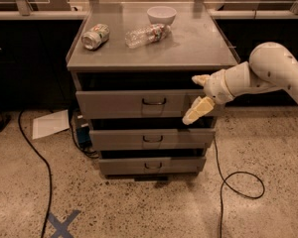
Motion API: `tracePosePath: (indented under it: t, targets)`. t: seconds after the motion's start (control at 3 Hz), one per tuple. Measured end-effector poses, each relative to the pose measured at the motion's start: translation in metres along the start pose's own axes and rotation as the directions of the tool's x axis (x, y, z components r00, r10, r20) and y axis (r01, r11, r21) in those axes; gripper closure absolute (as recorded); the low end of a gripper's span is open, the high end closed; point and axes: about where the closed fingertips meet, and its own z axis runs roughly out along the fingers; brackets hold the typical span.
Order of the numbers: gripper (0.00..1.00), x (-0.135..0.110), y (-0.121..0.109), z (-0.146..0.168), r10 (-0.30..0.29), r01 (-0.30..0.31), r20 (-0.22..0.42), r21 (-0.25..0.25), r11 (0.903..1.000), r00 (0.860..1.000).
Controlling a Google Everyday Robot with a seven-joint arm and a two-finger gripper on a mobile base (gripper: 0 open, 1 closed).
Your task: Open top drawer
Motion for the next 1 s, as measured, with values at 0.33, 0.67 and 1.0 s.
tracePosePath:
  t: [0.33,0.67,1.0]
  targets:
    - [0.0,0.003,0.002,0.021,0.004,-0.003,0.028,-0.025,0.9997,1.0]
    - [0.0,0.005,0.012,0.037,0.002,0.001,0.034,-0.063,0.998,0.999]
    - [0.0,0.01,0.011,0.045,0.005,-0.003,0.026,-0.067,0.9977,1.0]
